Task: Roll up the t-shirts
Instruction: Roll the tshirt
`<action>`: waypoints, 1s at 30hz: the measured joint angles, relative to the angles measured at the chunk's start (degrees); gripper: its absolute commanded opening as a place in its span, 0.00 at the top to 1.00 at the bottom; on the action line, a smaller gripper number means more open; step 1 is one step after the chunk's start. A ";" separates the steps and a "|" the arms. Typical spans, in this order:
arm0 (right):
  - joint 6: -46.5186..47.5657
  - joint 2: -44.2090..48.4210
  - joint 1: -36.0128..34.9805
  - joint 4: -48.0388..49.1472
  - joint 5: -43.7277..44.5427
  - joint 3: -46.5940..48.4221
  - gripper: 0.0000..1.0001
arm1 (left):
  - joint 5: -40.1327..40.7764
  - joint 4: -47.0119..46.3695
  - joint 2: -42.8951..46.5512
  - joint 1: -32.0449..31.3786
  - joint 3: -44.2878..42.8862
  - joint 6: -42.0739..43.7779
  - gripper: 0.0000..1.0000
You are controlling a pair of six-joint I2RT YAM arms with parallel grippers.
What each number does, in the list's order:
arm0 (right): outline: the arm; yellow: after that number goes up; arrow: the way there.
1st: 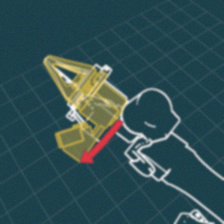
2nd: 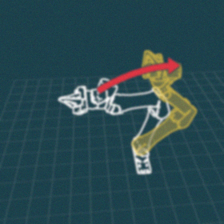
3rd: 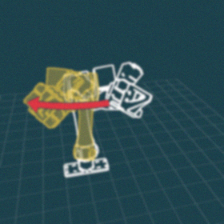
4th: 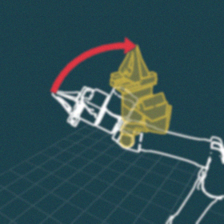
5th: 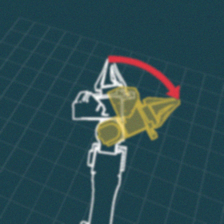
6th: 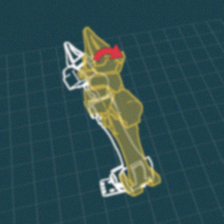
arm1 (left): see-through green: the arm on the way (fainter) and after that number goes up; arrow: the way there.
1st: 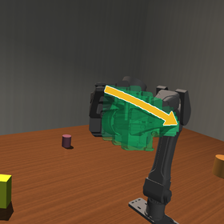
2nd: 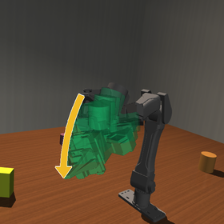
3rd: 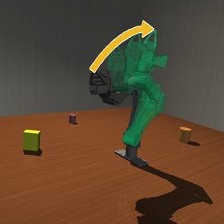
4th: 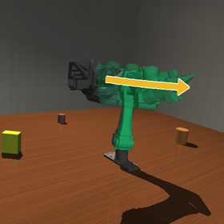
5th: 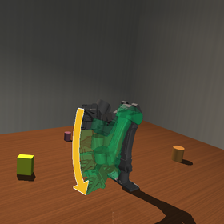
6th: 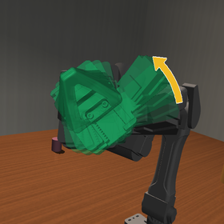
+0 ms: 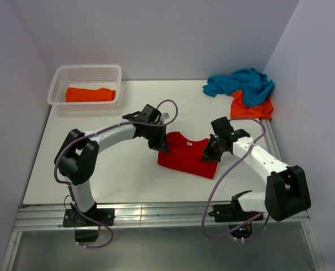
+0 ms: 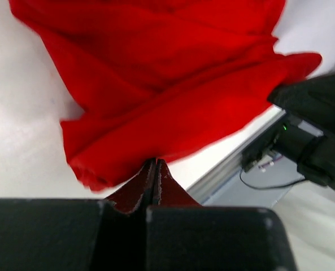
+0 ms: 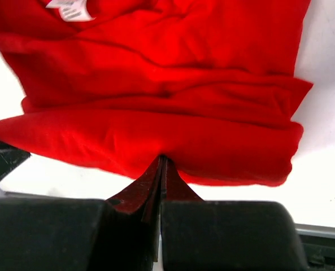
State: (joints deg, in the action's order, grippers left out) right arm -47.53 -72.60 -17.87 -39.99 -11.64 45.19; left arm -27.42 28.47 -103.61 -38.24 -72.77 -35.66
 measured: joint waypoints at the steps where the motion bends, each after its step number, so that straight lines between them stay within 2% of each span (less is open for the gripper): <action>1: -0.02 -0.70 0.00 0.33 0.28 0.02 1.00 | 0.31 -0.07 -1.18 0.00 -0.81 0.09 1.00; 9: -0.17 -6.78 0.00 2.49 2.67 1.22 1.00 | 1.42 0.11 -9.11 0.70 -5.81 -0.31 1.00; 14: -0.11 -11.41 0.02 4.74 4.00 2.99 1.00 | -0.85 -0.57 -13.84 3.65 -6.86 -2.95 1.00; 19: -0.15 -14.93 0.11 6.49 5.09 4.02 1.00 | -3.61 -1.33 -15.08 6.45 -6.86 -4.28 1.00; 25: -0.13 -15.10 0.52 7.10 5.73 3.93 0.99 | -4.37 -1.60 -15.28 6.73 -6.86 -4.26 1.00; 27: -0.07 -14.21 1.07 7.80 5.46 3.37 0.92 | -4.37 -1.62 -15.28 6.73 -6.86 -4.26 1.00; 28: 0.07 -13.42 1.33 7.89 5.29 3.08 0.80 | -4.37 -1.62 -15.28 6.71 -6.86 -4.28 1.00; 30: 0.48 -11.02 1.79 7.96 4.92 2.99 0.72 | -4.22 -1.62 -15.28 6.60 -6.86 -4.44 1.00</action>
State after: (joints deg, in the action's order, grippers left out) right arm -47.05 -83.61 -16.08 -32.03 -6.72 48.18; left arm -31.64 26.85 -118.89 -31.64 -79.64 -40.10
